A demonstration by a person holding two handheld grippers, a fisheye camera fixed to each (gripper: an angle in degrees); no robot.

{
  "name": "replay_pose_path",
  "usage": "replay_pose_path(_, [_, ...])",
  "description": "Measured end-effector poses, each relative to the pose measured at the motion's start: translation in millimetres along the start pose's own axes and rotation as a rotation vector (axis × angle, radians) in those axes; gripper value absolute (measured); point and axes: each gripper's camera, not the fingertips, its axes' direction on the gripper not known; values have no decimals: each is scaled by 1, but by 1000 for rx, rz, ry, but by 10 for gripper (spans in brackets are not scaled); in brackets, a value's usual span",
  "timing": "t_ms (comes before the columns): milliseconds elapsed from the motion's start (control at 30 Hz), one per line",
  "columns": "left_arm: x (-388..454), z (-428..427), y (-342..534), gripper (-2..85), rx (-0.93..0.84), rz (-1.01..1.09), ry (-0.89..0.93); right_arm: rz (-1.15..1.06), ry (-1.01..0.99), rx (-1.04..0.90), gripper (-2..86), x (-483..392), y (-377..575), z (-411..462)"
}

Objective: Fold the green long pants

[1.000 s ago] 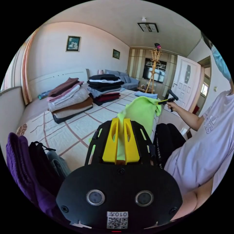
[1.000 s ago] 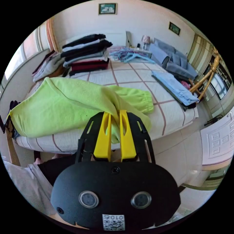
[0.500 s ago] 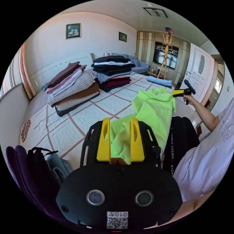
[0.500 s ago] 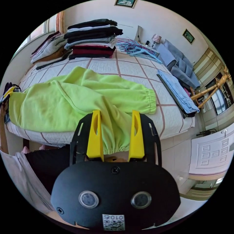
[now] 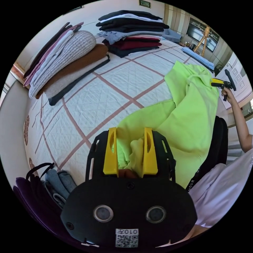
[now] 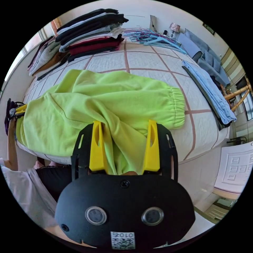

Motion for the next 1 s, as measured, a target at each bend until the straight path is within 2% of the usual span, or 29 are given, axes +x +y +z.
replay_pose_path(133, [10, 6, -7, 93, -11, 2, -22, 89, -60, 54, 176, 17, 2, 5])
replay_pose_path(300, [21, -3, -6, 46, 27, -14, -83, -44, -3, 57, 71, -1, 5, 8])
replay_pose_path(467, [13, -49, 15, 37, 202, -70, -37, -63, -7, 66, 49, 2, 4, -12])
replay_pose_path(567, [-14, -102, 31, 23, 357, -182, -93, -24, -4, 198, 46, 13, -2, -49])
replay_pose_path(700, [-43, -162, 41, 11, 542, -243, -122, -35, 161, 394, 47, 2, -25, -111])
replay_pose_path(800, [-40, -189, 24, 12, 592, -216, -269, -7, 300, 627, 51, -17, -28, -151])
replay_pose_path(867, [-37, -206, 14, 8, 652, -230, -358, 43, 271, 744, 54, -20, -25, -167])
replay_pose_path(933, [-44, -207, -2, 7, 582, -229, -320, 49, 207, 687, 55, -19, -32, -167])
replay_pose_path(1000, [-56, -193, -18, 7, 471, -256, -260, 47, 185, 479, 54, -15, -43, -141])
